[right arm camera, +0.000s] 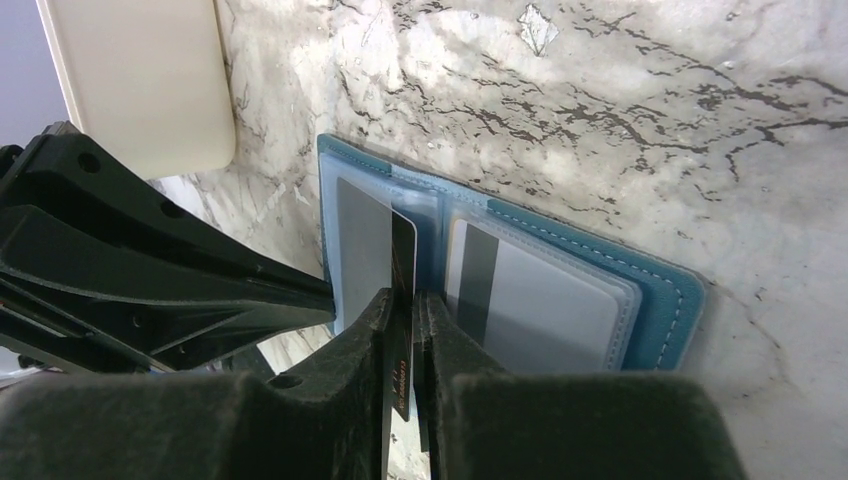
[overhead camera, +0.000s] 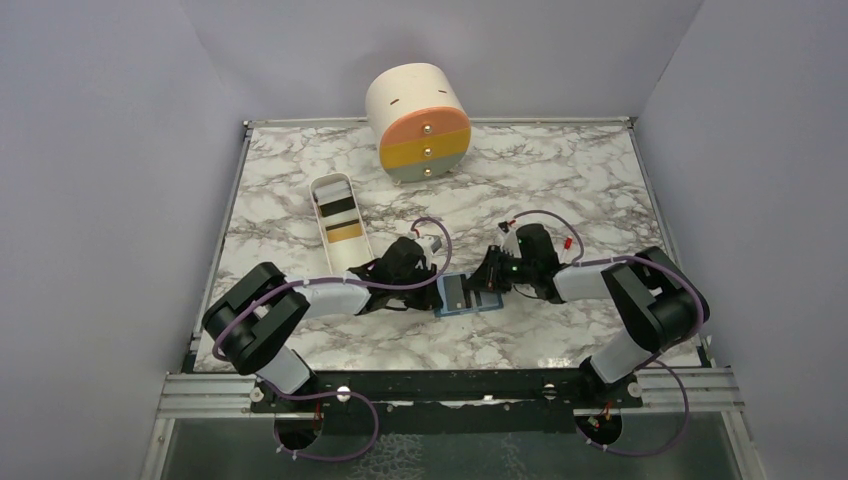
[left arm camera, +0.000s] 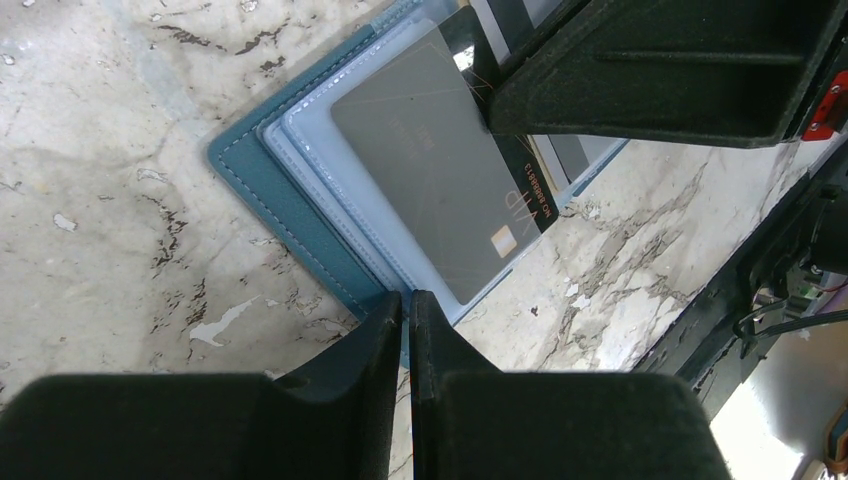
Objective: Put the credit cards into the card holder
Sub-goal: Insert the credit card into the card holder.
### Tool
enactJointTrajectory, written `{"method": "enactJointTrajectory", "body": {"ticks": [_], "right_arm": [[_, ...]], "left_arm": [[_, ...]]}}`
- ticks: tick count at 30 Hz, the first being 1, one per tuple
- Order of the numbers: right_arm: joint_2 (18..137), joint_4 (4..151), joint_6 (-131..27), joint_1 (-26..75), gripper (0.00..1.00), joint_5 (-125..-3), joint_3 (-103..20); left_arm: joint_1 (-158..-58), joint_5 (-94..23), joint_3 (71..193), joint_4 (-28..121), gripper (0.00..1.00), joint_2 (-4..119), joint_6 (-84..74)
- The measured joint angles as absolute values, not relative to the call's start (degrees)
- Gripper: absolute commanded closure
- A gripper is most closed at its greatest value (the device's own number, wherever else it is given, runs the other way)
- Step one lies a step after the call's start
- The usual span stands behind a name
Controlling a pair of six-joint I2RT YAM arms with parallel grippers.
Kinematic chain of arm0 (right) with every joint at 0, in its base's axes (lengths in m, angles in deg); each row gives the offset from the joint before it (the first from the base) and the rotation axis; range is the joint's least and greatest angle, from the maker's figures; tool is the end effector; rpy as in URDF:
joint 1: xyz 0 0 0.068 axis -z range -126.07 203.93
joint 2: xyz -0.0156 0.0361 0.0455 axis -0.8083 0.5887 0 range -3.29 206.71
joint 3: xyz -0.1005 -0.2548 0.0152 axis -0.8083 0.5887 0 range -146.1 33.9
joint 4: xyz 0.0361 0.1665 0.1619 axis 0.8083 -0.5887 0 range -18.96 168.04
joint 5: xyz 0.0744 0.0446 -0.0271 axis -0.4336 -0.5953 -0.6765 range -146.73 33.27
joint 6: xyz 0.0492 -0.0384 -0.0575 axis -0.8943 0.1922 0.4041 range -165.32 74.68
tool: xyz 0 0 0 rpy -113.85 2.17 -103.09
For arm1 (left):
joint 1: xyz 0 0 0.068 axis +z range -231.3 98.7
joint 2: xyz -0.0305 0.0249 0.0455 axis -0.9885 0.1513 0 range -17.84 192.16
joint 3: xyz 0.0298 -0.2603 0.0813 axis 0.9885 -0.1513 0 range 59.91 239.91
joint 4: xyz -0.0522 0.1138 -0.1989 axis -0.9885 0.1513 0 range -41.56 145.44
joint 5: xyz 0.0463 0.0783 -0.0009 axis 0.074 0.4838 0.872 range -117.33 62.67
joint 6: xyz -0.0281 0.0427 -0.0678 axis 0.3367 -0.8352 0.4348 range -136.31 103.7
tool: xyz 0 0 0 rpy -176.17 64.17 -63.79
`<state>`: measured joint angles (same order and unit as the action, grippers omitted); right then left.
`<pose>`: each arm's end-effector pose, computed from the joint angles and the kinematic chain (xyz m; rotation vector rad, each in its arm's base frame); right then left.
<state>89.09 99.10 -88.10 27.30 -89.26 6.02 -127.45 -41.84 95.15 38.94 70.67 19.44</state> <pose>0.2303 0.1604 0.1151 0.0405 2.5313 1.2179 0.1917 -0.2266 0.1401 0.3657 2.5029 -0.9495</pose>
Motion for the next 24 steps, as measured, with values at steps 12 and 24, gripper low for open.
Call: {"method": "enactJointTrajectory", "body": {"ticks": [12,24], "right_arm": [[81.3,86.4,-84.0,26.3,0.72,-84.5,2.8],[80.9,84.6,-83.6,26.3,0.87,-84.5,2.8]], "left_arm": [[-127.5,-40.2,97.3,41.9,0.73,70.3,20.1],[-127.5,-37.8,97.3,41.6,0.63,68.7,22.8]]}}
